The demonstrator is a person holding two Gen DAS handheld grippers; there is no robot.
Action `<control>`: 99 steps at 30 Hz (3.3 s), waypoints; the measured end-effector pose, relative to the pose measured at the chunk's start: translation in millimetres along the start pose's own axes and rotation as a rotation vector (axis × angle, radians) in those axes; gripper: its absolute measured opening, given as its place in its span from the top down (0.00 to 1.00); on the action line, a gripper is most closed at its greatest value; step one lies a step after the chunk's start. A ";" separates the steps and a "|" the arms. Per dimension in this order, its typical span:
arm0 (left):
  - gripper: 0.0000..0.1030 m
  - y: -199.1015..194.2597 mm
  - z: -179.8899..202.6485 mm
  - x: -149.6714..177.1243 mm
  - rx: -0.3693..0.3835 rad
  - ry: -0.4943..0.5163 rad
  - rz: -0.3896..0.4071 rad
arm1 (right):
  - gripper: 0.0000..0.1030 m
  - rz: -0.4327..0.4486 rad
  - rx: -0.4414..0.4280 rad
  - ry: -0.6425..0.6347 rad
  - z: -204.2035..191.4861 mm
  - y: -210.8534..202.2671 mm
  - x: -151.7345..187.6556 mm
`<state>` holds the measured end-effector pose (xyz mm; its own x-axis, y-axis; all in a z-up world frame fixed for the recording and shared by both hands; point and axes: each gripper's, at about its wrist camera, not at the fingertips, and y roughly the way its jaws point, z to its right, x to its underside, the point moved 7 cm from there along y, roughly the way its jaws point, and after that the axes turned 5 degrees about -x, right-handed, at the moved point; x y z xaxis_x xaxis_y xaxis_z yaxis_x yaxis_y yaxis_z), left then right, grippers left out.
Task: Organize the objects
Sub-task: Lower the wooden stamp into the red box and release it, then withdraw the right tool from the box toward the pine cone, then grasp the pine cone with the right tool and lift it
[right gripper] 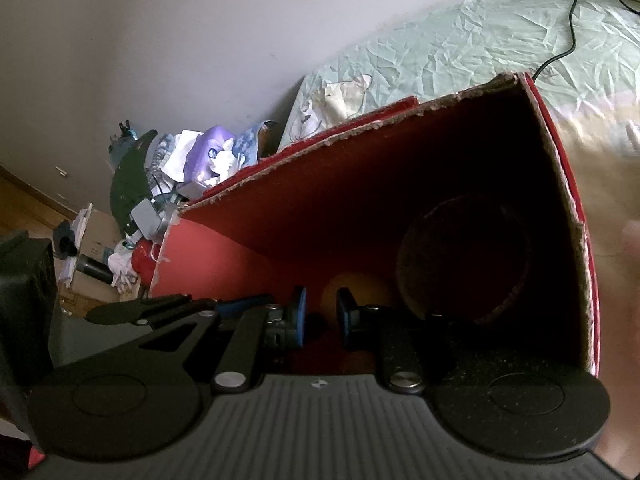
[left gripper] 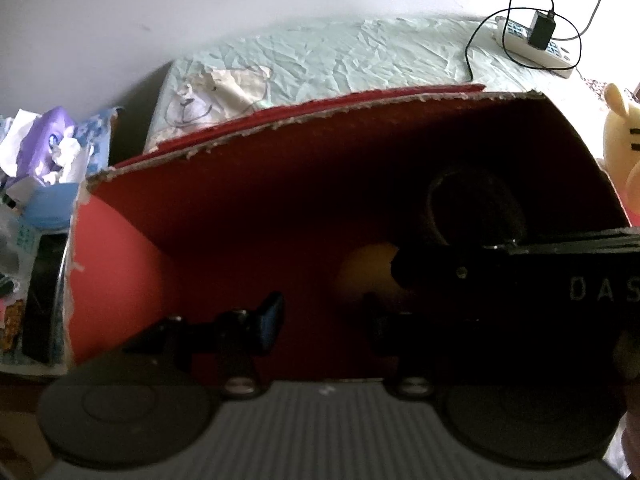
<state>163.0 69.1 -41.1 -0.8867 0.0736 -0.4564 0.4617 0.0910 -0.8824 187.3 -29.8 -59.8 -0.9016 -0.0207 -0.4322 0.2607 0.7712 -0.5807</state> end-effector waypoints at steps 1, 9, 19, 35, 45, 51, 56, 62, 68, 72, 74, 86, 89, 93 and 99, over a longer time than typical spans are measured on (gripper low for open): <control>0.57 0.3 -0.4 0.1 -0.001 -0.002 0.001 | 0.80 -0.001 0.001 0.000 -0.2 -0.1 0.1; 0.50 1.3 -0.1 -0.9 -0.036 0.007 0.019 | 0.80 0.002 0.020 -0.005 -0.8 -0.8 0.7; 0.48 0.2 -0.7 -0.9 -0.070 0.017 0.038 | 0.80 -0.011 0.094 -0.044 -2.6 1.3 3.0; 0.48 -1.5 -3.0 -3.0 -0.116 0.020 0.065 | 0.79 0.132 0.119 -0.093 -8.8 -42.6 7.8; 0.49 -25.1 1.1 -1.3 -0.140 0.038 0.117 | 0.78 0.227 0.156 -0.162 -12.7 -68.7 18.6; 0.48 -49.9 9.7 4.1 -0.150 0.063 0.160 | 0.78 0.291 0.137 -0.188 -18.1 -83.8 28.1; 0.48 -73.4 12.7 14.5 -0.139 0.072 0.200 | 0.78 0.338 0.109 -0.250 -25.2 -95.3 40.7; 0.48 -103.8 8.7 29.1 -0.100 0.056 0.255 | 0.78 0.328 0.041 -0.262 -23.4 -107.7 56.8; 0.49 -135.1 14.5 54.3 0.005 0.087 0.317 | 0.78 0.324 -0.050 -0.255 -18.6 -132.9 71.1; 0.48 -144.5 29.5 75.3 0.107 0.144 0.320 | 0.78 0.291 -0.089 -0.269 -17.6 -142.3 84.4; 0.49 -145.0 36.7 86.0 0.153 0.167 0.310 | 0.78 0.264 -0.094 -0.284 -17.0 -144.3 93.4; 0.48 -107.6 89.7 128.8 0.386 0.220 0.089 | 0.72 0.035 0.002 -0.063 30.1 -122.5 128.9; 0.48 -93.8 102.4 138.5 0.423 0.232 0.023 | 0.72 -0.012 -0.008 0.007 37.5 -116.9 136.5; 0.48 -87.0 112.8 149.6 0.484 0.243 -0.031 | 0.69 -0.064 -0.048 0.066 37.6 -112.5 147.0; 0.45 -75.0 122.2 158.5 0.554 0.238 -0.101 | 0.62 -0.123 -0.026 0.096 42.1 -99.6 156.4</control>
<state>-15.0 -47.4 -61.3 -0.8663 0.3174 -0.3857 0.2381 -0.4165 -0.8774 34.9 -136.7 -98.5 -0.9554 -0.0560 -0.2900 0.1383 0.7827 -0.6068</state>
